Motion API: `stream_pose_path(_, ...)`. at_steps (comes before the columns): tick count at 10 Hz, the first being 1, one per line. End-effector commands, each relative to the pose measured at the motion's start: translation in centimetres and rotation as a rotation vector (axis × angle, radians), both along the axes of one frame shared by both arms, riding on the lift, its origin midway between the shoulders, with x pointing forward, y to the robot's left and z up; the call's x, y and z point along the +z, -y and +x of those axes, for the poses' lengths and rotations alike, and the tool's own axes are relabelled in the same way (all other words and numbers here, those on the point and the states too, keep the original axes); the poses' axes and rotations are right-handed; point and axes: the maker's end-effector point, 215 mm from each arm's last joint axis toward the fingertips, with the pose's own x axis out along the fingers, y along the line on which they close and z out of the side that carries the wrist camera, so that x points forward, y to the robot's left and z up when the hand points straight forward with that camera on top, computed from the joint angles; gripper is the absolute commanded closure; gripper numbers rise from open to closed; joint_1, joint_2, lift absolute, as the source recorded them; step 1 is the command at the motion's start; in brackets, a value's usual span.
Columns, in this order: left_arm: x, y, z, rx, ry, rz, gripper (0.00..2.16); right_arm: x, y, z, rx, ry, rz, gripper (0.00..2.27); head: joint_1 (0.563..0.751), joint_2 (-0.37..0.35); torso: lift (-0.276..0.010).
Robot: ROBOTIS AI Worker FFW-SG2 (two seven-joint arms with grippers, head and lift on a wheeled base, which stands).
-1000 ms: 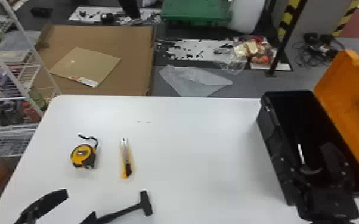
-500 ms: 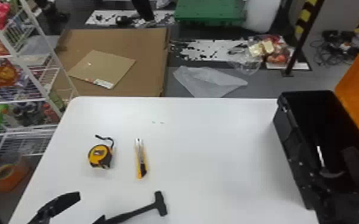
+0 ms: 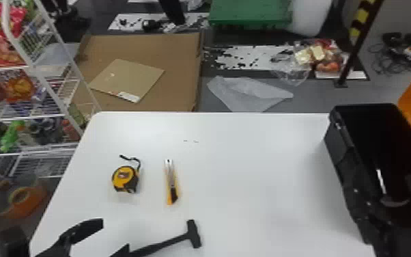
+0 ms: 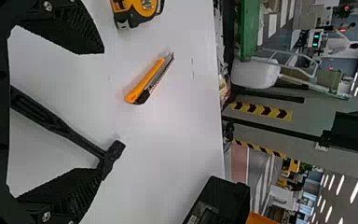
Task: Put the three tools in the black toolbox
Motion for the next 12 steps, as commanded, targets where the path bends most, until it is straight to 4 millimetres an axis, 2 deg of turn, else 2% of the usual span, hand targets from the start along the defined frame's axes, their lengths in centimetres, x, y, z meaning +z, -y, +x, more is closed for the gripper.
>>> stream_pose_path(1, -1.1, 0.3, 0.2, 0.01, -0.015, -0.018, 0.1, 0.0, -0.1, 0.0, -0.003, 0.001, 0.004, 0.1, 0.695, 0.11, -0.055)
stream_pose_path(5, -3.7, 2.5, -0.1, 0.018, -0.056, -0.081, 0.1, 0.1, -0.1, -0.2, -0.003, 0.0, 0.005, 0.1, 0.695, 0.081, -0.055)
stream_pose_path(7, -4.7, 2.9, -0.7, 0.022, -0.072, -0.093, 0.1, 0.2, -0.1, -0.3, 0.0, 0.0, 0.003, 0.1, 0.695, 0.065, -0.055)
stream_pose_path(9, -5.0, 2.0, -0.6, 0.037, -0.075, -0.065, 0.1, 0.2, -0.1, -0.3, 0.002, 0.0, 0.001, 0.1, 0.695, 0.058, -0.055)
stream_pose_path(12, -5.2, 1.0, 0.7, 0.03, -0.06, -0.012, 0.09, 0.3, 0.0, -0.4, 0.005, 0.0, -0.002, 0.1, 0.695, 0.083, -0.055)
